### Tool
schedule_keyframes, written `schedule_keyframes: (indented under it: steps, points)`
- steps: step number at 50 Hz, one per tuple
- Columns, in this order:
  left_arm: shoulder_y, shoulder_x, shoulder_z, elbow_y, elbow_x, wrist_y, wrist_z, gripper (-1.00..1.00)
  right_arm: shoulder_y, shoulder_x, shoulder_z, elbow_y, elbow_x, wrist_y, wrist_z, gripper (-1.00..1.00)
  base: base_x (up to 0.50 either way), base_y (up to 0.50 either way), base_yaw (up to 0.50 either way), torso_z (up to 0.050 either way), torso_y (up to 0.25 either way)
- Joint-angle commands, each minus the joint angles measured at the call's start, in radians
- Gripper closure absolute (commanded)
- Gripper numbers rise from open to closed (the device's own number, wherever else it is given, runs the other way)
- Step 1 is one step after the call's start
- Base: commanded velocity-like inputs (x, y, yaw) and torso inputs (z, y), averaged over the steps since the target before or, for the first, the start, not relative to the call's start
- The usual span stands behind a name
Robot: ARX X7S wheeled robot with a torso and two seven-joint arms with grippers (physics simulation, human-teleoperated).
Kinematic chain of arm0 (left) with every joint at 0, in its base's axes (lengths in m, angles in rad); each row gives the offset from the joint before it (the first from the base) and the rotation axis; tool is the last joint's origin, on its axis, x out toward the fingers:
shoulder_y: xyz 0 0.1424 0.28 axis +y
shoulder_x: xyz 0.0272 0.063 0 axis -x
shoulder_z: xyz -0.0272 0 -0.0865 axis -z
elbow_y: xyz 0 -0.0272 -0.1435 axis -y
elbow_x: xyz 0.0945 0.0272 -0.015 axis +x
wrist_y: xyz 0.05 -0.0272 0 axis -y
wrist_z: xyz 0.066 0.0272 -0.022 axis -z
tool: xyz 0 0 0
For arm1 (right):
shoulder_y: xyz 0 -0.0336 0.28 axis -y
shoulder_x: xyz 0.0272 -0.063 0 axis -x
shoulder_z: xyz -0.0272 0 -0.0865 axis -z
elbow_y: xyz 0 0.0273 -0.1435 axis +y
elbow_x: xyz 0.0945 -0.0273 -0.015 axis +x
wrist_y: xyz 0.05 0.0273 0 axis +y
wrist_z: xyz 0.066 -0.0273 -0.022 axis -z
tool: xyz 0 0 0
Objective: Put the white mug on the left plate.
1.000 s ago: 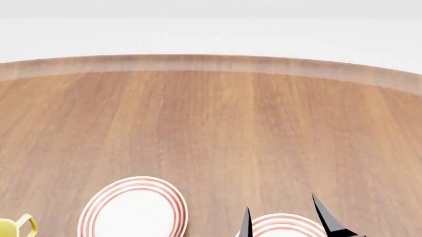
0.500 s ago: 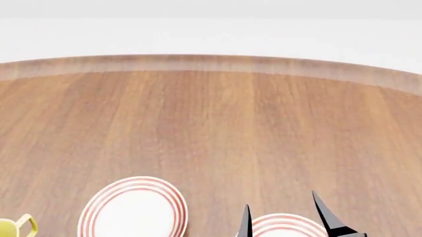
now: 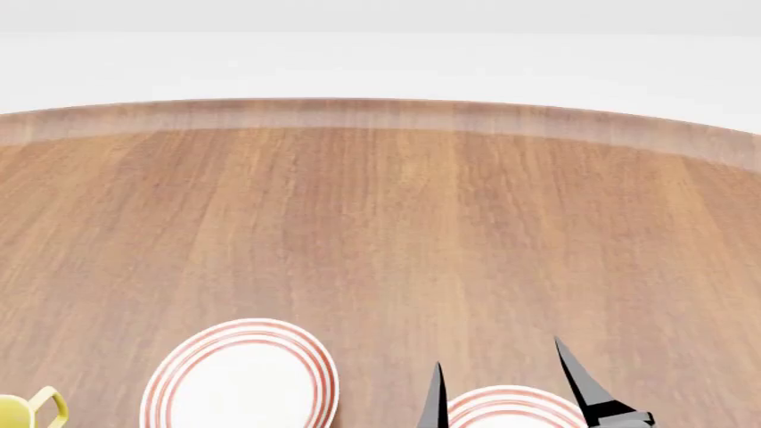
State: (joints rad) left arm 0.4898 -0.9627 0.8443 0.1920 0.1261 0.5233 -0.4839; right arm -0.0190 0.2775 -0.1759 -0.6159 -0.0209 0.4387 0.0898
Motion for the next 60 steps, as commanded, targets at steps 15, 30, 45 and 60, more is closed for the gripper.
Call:
schedule_keyframes:
  steps: [15, 30, 45, 60]
  points:
    - [-0.118, 0.105, 0.053, -0.183, -0.075, 0.083, 0.111, -1.0, 0.003, 0.011, 0.005, -0.034, 0.012, 0.024, 0.01, -1.0, 0.0, 0.0, 0.0, 0.0, 0.0]
    - [-0.188, 0.138, 0.083, -0.251, -0.114, 0.057, 0.203, -1.0, 0.025, 0.011, -0.014, -0.036, 0.005, 0.051, 0.017, -1.0, 0.0, 0.0, 0.0, 0.0, 0.0]
    - [-0.238, 0.137, 0.077, -0.299, -0.183, 0.122, 0.253, -1.0, 0.032, 0.012, -0.017, -0.036, 0.015, 0.053, 0.021, -1.0, 0.0, 0.0, 0.0, 0.0, 0.0]
    - [-0.264, 0.16, 0.102, -0.322, -0.17, 0.083, 0.295, -1.0, 0.037, 0.015, -0.017, -0.036, 0.022, 0.055, 0.026, -1.0, 0.0, 0.0, 0.0, 0.0, 0.0]
